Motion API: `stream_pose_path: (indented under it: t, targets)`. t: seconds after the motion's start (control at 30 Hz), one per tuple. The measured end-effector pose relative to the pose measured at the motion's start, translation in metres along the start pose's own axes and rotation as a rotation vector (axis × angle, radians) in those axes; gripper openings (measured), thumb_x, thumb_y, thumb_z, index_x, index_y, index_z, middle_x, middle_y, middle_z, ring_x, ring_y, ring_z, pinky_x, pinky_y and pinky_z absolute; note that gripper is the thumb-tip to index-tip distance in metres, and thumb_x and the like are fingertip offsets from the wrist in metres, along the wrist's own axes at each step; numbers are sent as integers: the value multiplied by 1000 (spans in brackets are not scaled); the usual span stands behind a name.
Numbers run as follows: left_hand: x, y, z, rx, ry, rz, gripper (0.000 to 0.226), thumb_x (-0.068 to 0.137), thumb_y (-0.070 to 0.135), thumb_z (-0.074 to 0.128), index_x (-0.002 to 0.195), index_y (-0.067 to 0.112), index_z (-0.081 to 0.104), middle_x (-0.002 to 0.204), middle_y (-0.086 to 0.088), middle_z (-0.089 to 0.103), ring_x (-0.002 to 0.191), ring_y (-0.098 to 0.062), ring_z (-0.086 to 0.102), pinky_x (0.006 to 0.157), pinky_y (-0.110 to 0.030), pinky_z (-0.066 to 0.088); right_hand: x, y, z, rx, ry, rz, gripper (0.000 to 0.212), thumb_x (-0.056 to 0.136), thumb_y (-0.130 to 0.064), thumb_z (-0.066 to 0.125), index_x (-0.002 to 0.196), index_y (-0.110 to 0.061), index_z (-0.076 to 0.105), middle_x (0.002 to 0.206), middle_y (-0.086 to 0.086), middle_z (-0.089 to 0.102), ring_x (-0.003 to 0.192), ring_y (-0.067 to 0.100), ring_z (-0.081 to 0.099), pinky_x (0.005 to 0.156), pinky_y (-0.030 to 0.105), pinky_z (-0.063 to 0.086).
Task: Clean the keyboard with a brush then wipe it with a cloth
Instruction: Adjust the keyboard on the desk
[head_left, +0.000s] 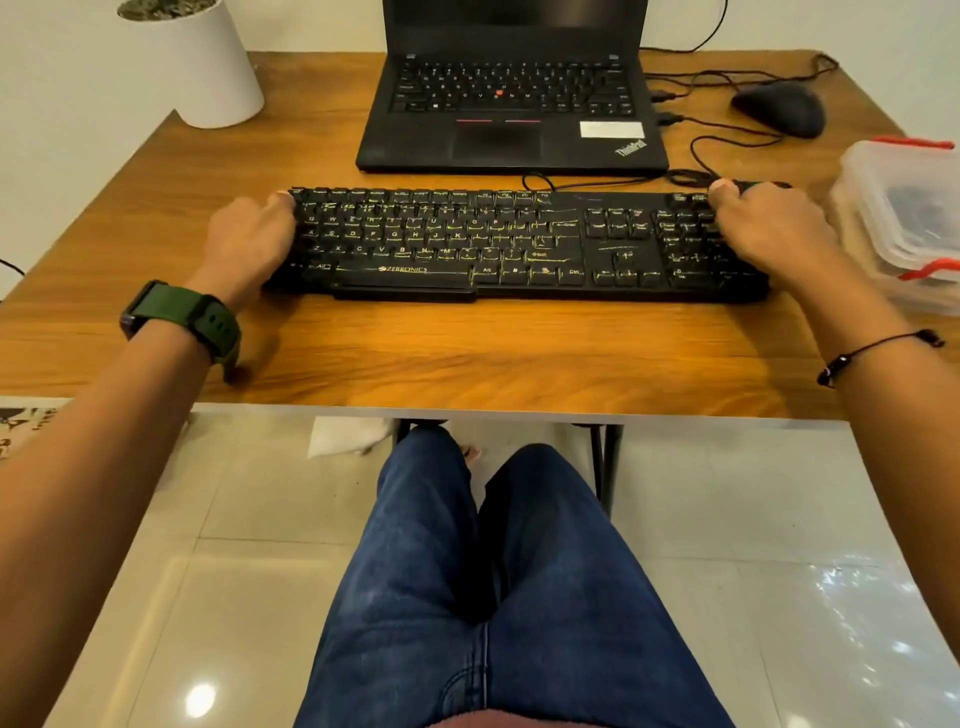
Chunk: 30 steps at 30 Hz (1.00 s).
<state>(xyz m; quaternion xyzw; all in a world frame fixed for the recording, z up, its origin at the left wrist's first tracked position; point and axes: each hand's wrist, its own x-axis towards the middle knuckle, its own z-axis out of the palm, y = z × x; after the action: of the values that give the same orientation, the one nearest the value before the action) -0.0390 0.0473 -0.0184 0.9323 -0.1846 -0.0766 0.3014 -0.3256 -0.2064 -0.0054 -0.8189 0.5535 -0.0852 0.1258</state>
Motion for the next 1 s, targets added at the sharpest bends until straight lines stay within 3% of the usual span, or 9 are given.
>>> stream_pose_path:
  t: [0.1, 0.23, 0.3, 0.43, 0.63, 0.73, 0.8, 0.87, 1.0]
  targets:
    - [-9, -7, -4, -61, -25, 15, 49, 97, 40, 28, 106, -1, 54, 110, -21, 54, 95, -31, 50, 79, -37, 37, -8, 12, 2, -26, 0, -35, 66, 97, -49, 19, 118, 3, 53, 118, 28, 54, 108, 42, 51, 89, 45, 41]
    - [-23, -11, -5, -80, -54, 38, 46, 98, 41, 27, 72, 9, 47, 94, -16, 49, 85, -24, 43, 74, -35, 31, -19, 23, 2, -40, 25, -66, 67, 98, -47, 17, 114, 6, 55, 116, 33, 54, 108, 45, 51, 90, 46, 40]
    - [-28, -11, -4, -60, -35, 44, 48, 98, 40, 26, 67, 9, 45, 94, -16, 48, 86, -25, 42, 75, -35, 31, -23, 24, 0, -56, 25, -78, 66, 99, -45, 17, 113, 8, 55, 117, 34, 53, 111, 44, 48, 90, 46, 38]
    - [-29, -11, -5, -49, -27, 41, 54, 98, 41, 26, 106, -5, 55, 113, -24, 53, 101, -35, 50, 86, -40, 38, -29, 22, 0, -65, 22, -87, 65, 100, -42, 18, 114, 10, 54, 118, 36, 52, 117, 44, 44, 93, 46, 36]
    - [-30, -11, -7, -1, -28, 58, 48, 97, 37, 25, 90, -3, 53, 98, -25, 53, 89, -31, 46, 77, -38, 35, -33, 21, -4, -44, 31, -84, 65, 100, -43, 18, 112, 10, 55, 118, 34, 52, 115, 43, 46, 93, 45, 37]
    - [-33, -6, -10, 153, 75, 178, 58, 96, 33, 21, 92, -14, 54, 101, -36, 55, 104, -40, 43, 87, -45, 35, -36, 22, -7, -24, 29, -108, 66, 100, -44, 20, 108, 10, 56, 111, 29, 56, 112, 41, 48, 88, 42, 38]
    - [-38, 4, -10, 201, 185, 314, 56, 95, 33, 23, 91, -13, 54, 102, -35, 53, 108, -41, 39, 90, -47, 33, -36, 24, -8, -27, 53, -132, 65, 100, -45, 21, 101, 9, 59, 95, 23, 54, 96, 37, 51, 78, 38, 37]
    - [-45, 21, -8, 185, 213, 399, 51, 96, 34, 27, 99, -8, 55, 113, -32, 47, 112, -40, 37, 94, -46, 32, -35, 25, -9, -31, 100, -161, 63, 99, -47, 24, 94, 6, 59, 86, 18, 53, 81, 30, 48, 72, 35, 35]
    - [-62, 66, 5, 104, 129, 531, 49, 98, 36, 32, 125, -1, 49, 128, -25, 40, 120, -35, 37, 97, -39, 31, -34, 27, -22, -40, 256, -208, 61, 97, -49, 31, 86, 4, 60, 76, 14, 52, 74, 28, 48, 66, 35, 35]
